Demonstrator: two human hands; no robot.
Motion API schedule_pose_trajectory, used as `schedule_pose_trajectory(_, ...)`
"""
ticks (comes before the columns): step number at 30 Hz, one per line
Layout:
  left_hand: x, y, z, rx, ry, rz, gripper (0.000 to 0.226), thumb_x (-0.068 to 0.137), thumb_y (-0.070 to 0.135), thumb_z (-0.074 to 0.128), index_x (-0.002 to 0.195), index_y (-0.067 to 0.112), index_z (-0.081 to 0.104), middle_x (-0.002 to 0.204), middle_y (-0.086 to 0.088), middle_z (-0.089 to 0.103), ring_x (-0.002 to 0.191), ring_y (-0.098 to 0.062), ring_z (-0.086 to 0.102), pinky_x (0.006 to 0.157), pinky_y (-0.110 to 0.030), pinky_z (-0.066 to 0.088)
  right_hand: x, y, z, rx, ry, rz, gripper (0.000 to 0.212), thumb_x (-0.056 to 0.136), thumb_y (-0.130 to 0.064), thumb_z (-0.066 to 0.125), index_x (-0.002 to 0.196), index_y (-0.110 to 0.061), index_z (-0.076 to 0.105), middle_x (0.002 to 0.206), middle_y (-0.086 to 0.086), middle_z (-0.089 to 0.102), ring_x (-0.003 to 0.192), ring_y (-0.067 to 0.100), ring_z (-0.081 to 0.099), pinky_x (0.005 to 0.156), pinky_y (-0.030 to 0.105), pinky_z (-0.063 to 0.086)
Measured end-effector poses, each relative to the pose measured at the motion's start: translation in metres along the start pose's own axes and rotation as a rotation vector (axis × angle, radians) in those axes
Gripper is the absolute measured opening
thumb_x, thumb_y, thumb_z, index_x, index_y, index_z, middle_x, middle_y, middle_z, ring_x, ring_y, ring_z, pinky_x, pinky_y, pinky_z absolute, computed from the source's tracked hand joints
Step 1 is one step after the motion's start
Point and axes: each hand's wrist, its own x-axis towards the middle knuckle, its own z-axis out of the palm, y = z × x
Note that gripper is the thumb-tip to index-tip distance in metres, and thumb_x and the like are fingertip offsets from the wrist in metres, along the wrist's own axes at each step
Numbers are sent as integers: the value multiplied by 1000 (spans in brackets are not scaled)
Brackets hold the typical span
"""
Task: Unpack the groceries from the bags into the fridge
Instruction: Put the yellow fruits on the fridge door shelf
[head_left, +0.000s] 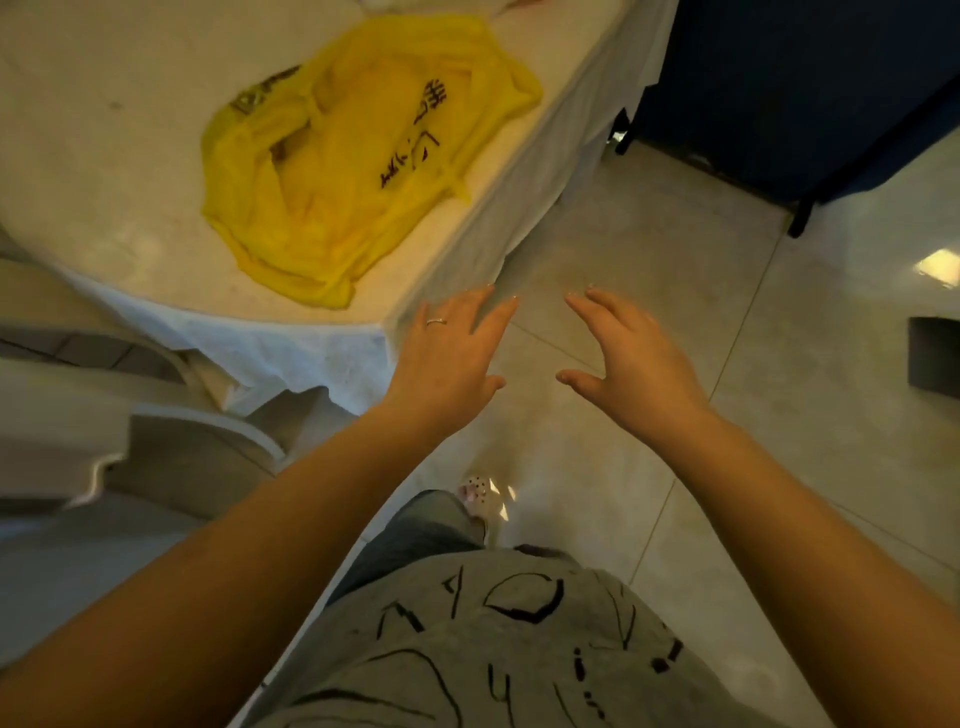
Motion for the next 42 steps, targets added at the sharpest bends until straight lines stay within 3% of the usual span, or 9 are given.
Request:
schedule_pose_trajectory(8,148,-20,-27,-6,133,-36,84,70,35,79,141,16,38,146,-14,38,131,-33,39,102,-54,36,138,51,-50,34,-28,-33,75,83,-38,67,145,-23,29,153,3,25,139,22,25,110,34,25)
schedule_pose_trajectory(22,407,-5,-45,-123,162,-384,85,78,41,68,148,25,22,154,-6,22,140,-26,23,110,-46,27,422,187,-145,116,-92,-309,69,81,-32,70,142,-25,37,152,1,28,137,23,29,105,40,34)
schedule_pose_trajectory(30,500,-51,-62,-130,236,-546,82,79,43,68,147,25,24,154,-4,25,139,-25,25,110,-47,28,562,185,-160,110,-132,-477,68,79,-31,72,139,-22,42,149,4,33,134,27,32,106,42,37)
schedule_pose_trajectory(35,561,-91,-76,-182,305,-552,78,81,45,66,145,20,30,150,-8,32,137,-28,31,110,-46,30,636,174,-178,132,-86,-566,61,76,-25,76,131,-19,50,139,8,44,123,30,44,97,43,43)
schedule_pose_trajectory(39,601,-118,-87,-183,354,-497,78,78,39,70,143,13,35,145,-11,39,134,-29,35,105,-47,36,688,169,-192,122,-109,-569,58,78,-27,74,130,-14,52,140,11,44,124,34,45,96,46,45)
schedule_pose_trajectory(42,628,-131,-91,-191,414,-509,73,79,45,59,139,8,40,140,-14,45,128,-32,43,100,-47,41,729,162,-195,98,-166,-603,58,79,-27,72,132,-16,50,142,10,41,127,32,43,99,45,43)
